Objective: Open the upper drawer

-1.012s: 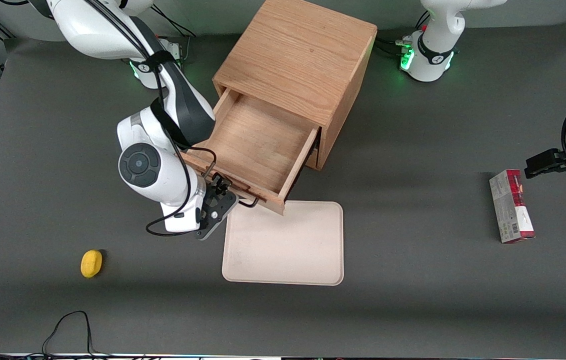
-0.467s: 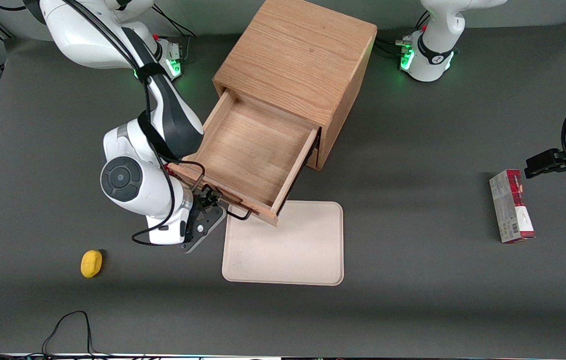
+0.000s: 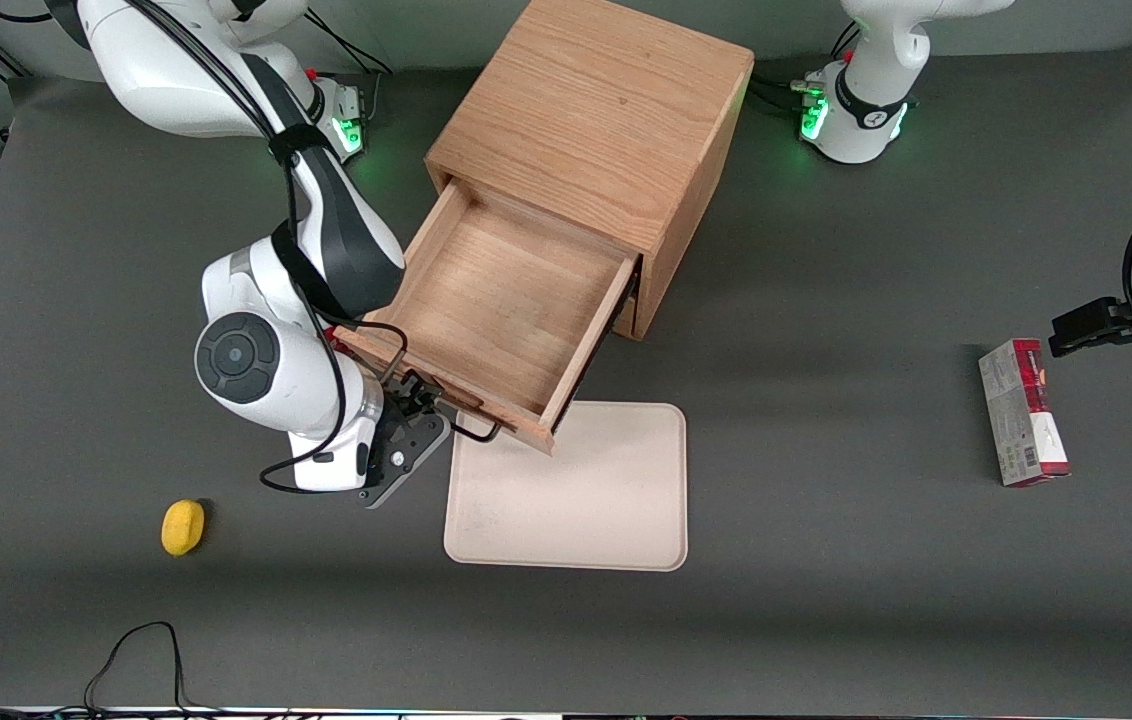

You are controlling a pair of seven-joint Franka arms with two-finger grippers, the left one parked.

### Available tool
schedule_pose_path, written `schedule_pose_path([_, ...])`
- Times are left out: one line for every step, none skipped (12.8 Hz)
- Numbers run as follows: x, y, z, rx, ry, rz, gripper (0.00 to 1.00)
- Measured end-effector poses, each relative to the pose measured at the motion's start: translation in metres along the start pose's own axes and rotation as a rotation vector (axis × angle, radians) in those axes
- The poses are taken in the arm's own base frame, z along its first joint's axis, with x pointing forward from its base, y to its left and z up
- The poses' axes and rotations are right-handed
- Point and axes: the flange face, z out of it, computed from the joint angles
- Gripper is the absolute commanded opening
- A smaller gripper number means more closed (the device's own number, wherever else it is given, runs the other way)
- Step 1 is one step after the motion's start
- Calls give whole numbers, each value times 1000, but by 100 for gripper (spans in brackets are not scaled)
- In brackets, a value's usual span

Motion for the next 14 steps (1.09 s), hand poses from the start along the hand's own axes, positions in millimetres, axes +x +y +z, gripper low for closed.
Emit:
schedule_pose_path([1,0,-9,0,3,-1,100])
schedule_pose_path([2,3,-21,-5,13,1,100])
schedule_pose_path([1,7,-32,-7,21,7,100])
schedule_pose_path([-2,12,-41,-8,24,15,100])
schedule_pose_path([-4,15,-48,-9,26,25,100])
schedule_pose_path([-6,15,-55,-7,24,40,100])
schedule_pose_path([-8,13,-63,-6,23,66,100])
schedule_pose_path([-10,11,-73,-6,26,103,100])
schedule_pose_path([-14,9,-84,-4,24,143,100])
schedule_pose_path([-20,8,-95,-3,21,177,100])
schedule_pose_path([-28,11,-108,-7,17,206,100])
schedule_pose_path([-38,17,-122,-13,15,229,100])
schedule_pose_path([-48,22,-135,-18,13,246,100])
schedule_pose_path([-58,28,-148,-23,8,264,100])
